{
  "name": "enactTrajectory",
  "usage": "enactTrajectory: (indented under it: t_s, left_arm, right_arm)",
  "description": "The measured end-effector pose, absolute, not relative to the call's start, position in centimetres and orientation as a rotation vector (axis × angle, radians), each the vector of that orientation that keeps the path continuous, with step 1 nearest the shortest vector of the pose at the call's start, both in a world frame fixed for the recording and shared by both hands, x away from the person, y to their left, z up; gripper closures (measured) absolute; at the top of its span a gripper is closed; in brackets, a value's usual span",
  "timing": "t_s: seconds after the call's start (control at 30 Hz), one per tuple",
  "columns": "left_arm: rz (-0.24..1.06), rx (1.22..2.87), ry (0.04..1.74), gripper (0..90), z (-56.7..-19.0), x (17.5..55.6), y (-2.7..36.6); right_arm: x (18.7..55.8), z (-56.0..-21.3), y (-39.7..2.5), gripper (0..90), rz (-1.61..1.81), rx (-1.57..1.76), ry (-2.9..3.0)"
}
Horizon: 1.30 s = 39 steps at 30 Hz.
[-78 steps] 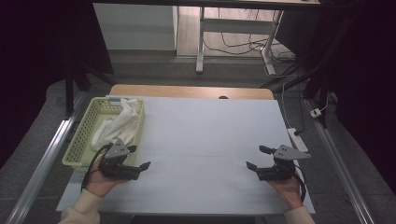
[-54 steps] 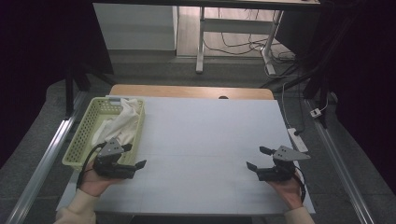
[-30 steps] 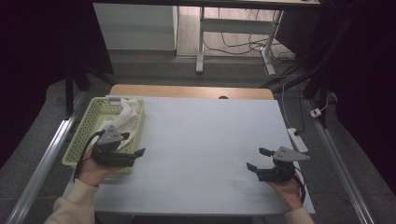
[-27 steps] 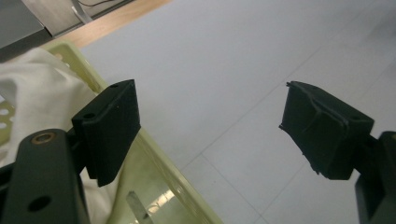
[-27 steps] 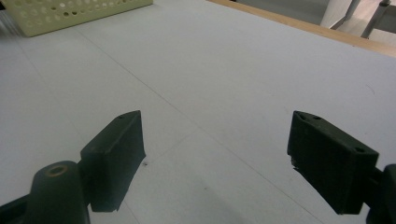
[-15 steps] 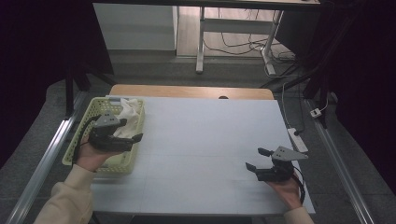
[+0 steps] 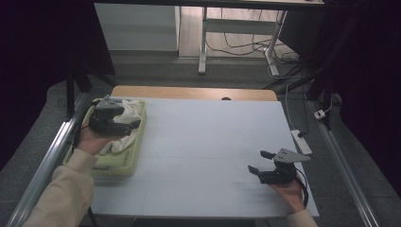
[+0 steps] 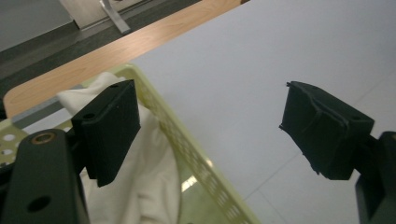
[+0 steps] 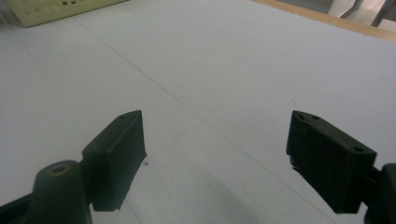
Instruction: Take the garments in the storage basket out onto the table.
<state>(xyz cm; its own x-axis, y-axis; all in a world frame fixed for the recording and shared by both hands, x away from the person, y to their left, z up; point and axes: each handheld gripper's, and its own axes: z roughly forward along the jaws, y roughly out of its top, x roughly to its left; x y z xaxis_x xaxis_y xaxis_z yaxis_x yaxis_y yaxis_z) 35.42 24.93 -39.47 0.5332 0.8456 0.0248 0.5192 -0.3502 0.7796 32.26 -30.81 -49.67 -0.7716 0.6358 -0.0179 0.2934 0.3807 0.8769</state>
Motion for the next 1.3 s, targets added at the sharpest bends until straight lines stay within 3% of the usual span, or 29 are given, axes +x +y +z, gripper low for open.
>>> enactTrajectory:
  t_s: [0.67, 1.3]
  left_arm:
    - [0.58, 2.043, 1.218, 19.5, -40.2, 39.3, 28.1]
    - [0.486, 2.125, 1.313, 18.0, -43.9, 41.8, 29.0]
  right_arm:
    - [32.5, -50.2, -30.6, 19.7, 1.328, 0.826, 2.325]
    - [32.7, -50.5, -30.5, 19.6, 1.311, 0.837, 2.343]
